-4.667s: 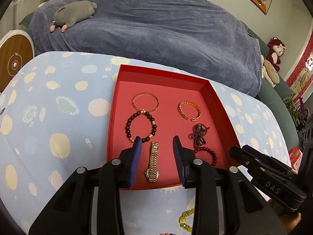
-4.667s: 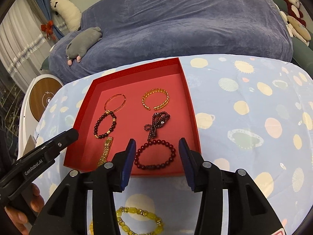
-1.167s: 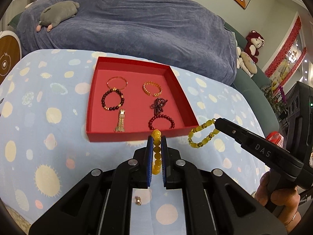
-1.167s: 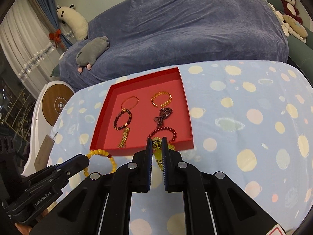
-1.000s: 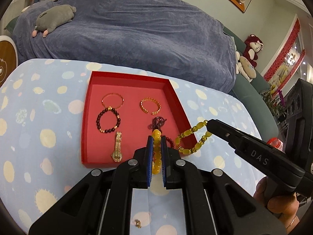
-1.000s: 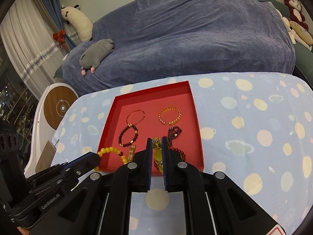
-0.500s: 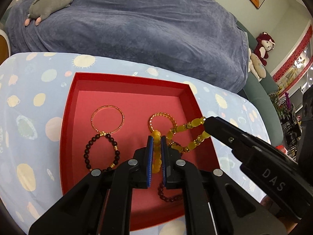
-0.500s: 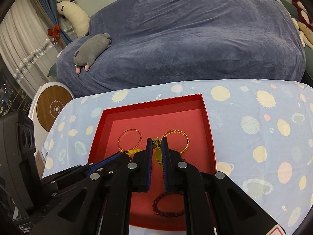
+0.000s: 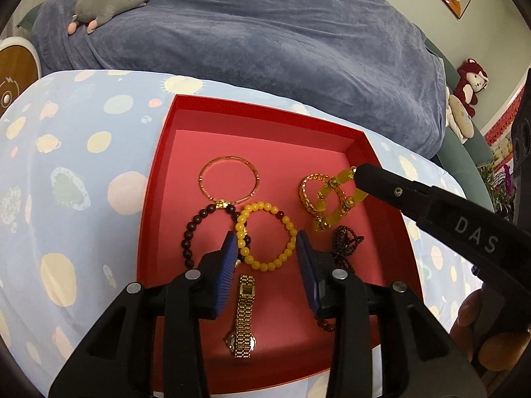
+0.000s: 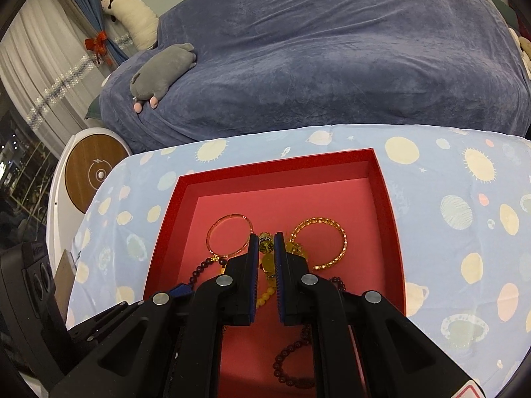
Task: Organize jewelry
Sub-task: 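Carry both bracelets into the red box and open both tools, then withdraw both open tools from the box toward the small gold ring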
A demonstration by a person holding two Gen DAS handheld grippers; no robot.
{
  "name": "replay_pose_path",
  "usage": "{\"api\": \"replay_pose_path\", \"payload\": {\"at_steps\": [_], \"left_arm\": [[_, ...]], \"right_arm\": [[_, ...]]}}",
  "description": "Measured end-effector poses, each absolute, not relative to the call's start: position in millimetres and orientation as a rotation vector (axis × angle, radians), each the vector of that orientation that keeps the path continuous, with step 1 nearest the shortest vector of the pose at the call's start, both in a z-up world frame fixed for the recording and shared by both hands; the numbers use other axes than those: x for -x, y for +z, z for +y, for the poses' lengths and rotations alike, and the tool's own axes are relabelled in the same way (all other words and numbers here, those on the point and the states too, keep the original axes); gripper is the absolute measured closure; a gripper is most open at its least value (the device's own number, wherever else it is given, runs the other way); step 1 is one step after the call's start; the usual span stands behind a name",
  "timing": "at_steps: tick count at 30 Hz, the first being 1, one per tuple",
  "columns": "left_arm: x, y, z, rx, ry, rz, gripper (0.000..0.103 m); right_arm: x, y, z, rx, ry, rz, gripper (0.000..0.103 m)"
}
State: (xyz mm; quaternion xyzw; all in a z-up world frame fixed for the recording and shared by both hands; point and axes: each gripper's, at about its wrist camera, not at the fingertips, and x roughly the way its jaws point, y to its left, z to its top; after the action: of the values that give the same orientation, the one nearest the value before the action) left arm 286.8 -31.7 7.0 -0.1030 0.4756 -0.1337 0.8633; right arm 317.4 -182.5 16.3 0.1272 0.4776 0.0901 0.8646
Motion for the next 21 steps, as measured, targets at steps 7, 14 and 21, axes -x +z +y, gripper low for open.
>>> {"api": "replay_pose_path", "payload": {"at_steps": [7, 14, 21], "left_arm": [[-279, 9, -25, 0.211, -0.278, 0.986, 0.068], [-268, 15, -28, 0.196, -0.291, 0.971, 0.068], [-243, 27, -33, 0.164, -0.309, 0.950, 0.068]], "right_arm": [[-314, -2, -189, -0.258, 0.147, 1.047, 0.090], [-296, 17, -202, -0.242, 0.113, 1.003, 0.078], [-257, 33, -211, -0.249, 0.110, 0.979, 0.078]]}}
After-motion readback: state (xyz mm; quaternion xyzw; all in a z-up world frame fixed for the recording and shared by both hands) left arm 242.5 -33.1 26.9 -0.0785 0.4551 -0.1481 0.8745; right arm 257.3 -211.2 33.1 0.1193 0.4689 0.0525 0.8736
